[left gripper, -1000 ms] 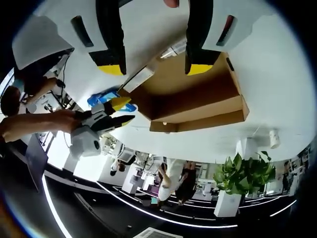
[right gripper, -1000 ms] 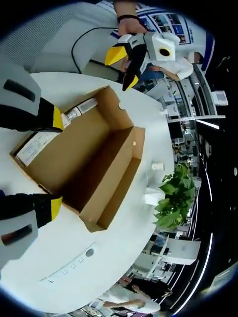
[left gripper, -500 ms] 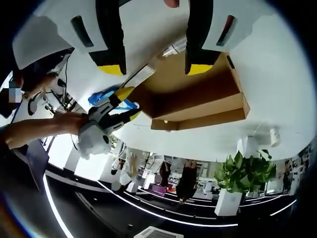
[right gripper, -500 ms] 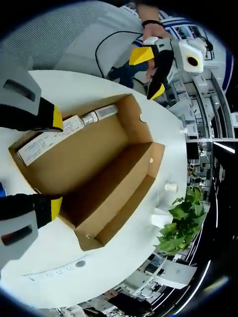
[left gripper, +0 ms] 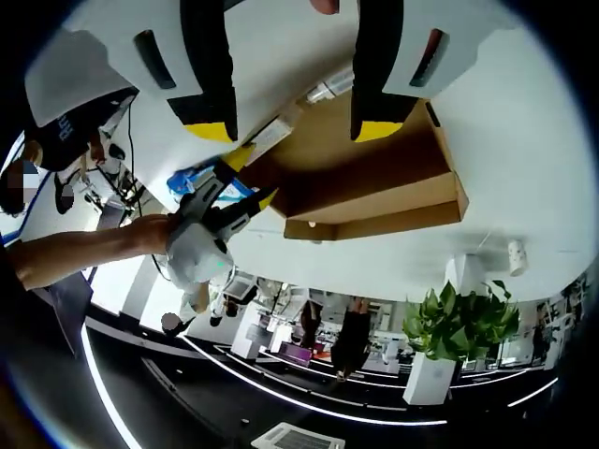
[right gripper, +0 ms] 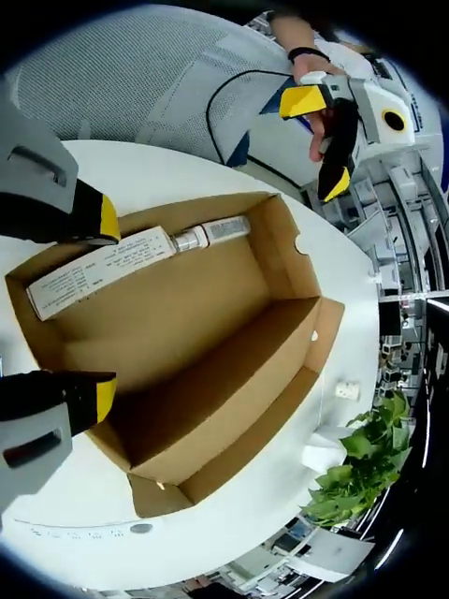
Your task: Operate the shoe box by opening the lid, removing the specified soft item, and placing it in the target area until the item is outside and the box remains undamaged.
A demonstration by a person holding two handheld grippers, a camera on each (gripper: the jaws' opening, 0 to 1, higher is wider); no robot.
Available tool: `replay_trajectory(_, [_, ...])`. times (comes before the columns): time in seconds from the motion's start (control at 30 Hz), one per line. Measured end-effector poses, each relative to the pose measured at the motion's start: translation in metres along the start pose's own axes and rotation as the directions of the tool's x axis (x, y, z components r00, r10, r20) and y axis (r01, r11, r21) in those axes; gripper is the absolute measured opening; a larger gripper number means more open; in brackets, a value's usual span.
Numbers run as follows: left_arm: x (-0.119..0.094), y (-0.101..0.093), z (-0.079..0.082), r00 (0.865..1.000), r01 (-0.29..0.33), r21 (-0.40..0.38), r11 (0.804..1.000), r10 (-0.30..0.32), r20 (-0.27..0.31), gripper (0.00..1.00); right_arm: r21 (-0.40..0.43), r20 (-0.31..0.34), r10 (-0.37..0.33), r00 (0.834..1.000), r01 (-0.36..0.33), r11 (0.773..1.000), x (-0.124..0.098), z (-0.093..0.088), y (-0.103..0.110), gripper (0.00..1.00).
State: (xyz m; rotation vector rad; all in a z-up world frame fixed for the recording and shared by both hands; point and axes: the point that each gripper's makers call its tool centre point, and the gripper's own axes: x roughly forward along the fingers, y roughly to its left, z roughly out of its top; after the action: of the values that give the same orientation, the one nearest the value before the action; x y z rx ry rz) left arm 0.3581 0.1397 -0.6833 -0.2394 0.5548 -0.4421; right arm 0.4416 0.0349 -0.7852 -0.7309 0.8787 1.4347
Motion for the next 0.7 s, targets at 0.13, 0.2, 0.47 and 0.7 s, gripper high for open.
replay_trajectory(0.13, [0.001, -0.002, -0.002, 1.0, 0.0, 0.01, 1.0, 0.0, -0.012, 0.5, -0.046, -0.034, 0.031, 0.999, -0.032, 0.998, 0.005, 0.001, 0.001, 0.54])
replay_trajectory(0.2, [0.001, -0.002, -0.002, 1.0, 0.001, 0.01, 1.0, -0.001, -0.011, 0.5, -0.058, -0.049, 0.039, 0.998, -0.042, 0.997, 0.007, 0.001, 0.0, 0.54])
replay_trajectory(0.47, [0.001, -0.003, -0.004, 1.0, 0.007, 0.006, 1.0, -0.007, -0.018, 0.5, -0.094, -0.077, 0.058, 0.995, -0.065, 0.993, 0.013, 0.0, 0.0, 0.53])
replay_trajectory(0.7, [0.002, -0.003, -0.005, 1.0, 0.005, 0.007, 1.0, -0.005, -0.023, 0.5, -0.084, -0.063, 0.031, 0.998, -0.036, 0.996, 0.011, -0.001, -0.008, 0.55])
